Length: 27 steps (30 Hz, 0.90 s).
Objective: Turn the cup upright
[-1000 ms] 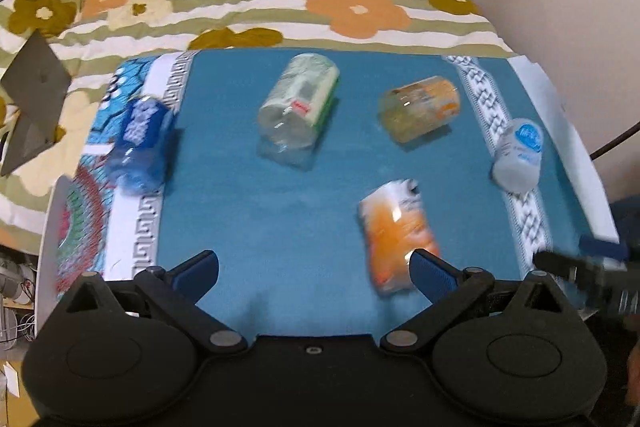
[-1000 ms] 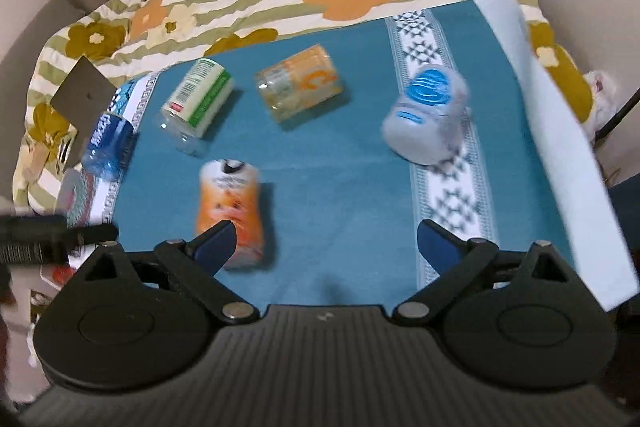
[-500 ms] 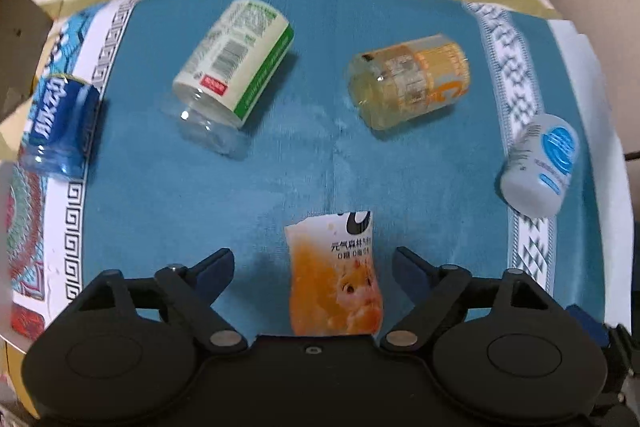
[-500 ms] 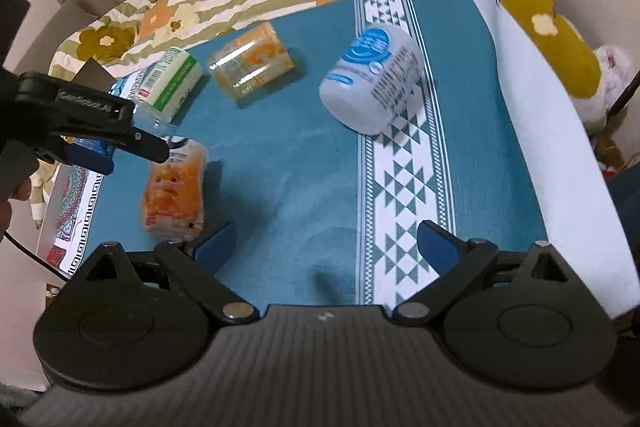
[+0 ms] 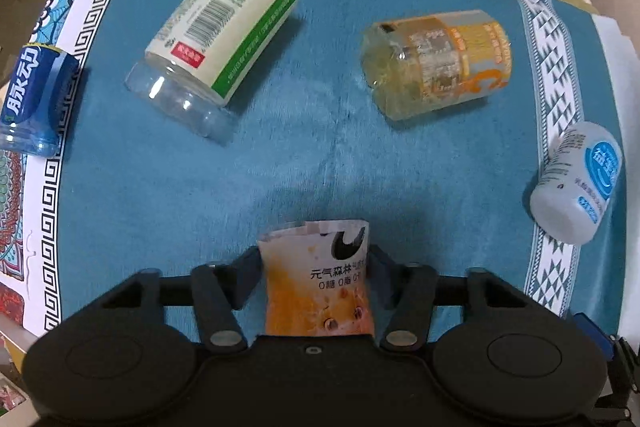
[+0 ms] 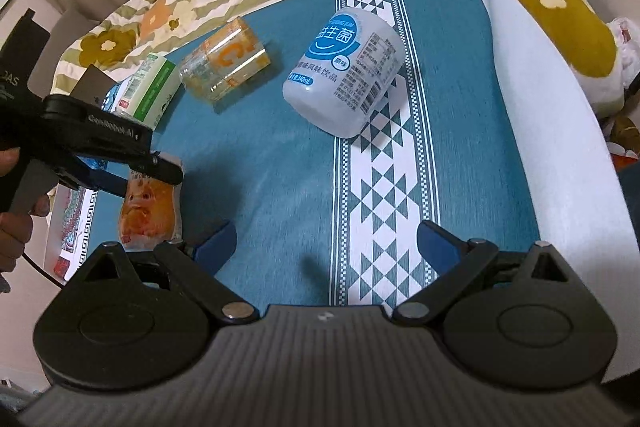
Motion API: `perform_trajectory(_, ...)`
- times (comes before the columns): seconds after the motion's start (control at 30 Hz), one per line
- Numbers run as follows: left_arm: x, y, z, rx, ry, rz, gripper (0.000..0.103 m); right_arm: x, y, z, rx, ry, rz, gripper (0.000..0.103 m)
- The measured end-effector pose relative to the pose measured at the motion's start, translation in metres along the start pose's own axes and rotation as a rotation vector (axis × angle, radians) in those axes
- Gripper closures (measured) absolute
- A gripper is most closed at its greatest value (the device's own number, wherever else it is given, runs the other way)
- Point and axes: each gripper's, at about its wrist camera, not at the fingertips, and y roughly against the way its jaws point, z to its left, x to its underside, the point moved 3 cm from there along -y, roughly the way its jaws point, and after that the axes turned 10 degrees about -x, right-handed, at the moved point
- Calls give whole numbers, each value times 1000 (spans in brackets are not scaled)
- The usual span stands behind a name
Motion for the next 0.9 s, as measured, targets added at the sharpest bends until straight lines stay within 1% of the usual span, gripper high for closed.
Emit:
perform_trajectory(0.23, 0, 2, -5, -5, -23, -29, 45, -2, -1, -1, -6, -10, 2, 0)
perform_trajectory(0.5, 4, 8, -3, 24, -60, -52, 47, -4, -2, 7, -12, -7, -10, 0)
perform_trajectory(0.6, 6, 19, 0, 37, -68, -82, 47, -3, 0, 8, -15, -22, -28, 0)
perform_trajectory(0.7, 8, 31, 8, 56, -60, -139, 47, -1, 3, 10, -21, -45, -44, 0)
perform_trajectory(0.77, 13, 38, 11, 81, -52, -191, 47, 0, 5, 12, -23, -52, -48, 0)
perform_trajectory(0.8, 16, 40, 12, 90, -51, -225, 47, 1, 6, 13, -22, -52, -50, 0)
perform_trajectory(0.9, 32, 46, 15, 97, -50, -382, 47, 6, 8, 19, -13, -47, -49, 0)
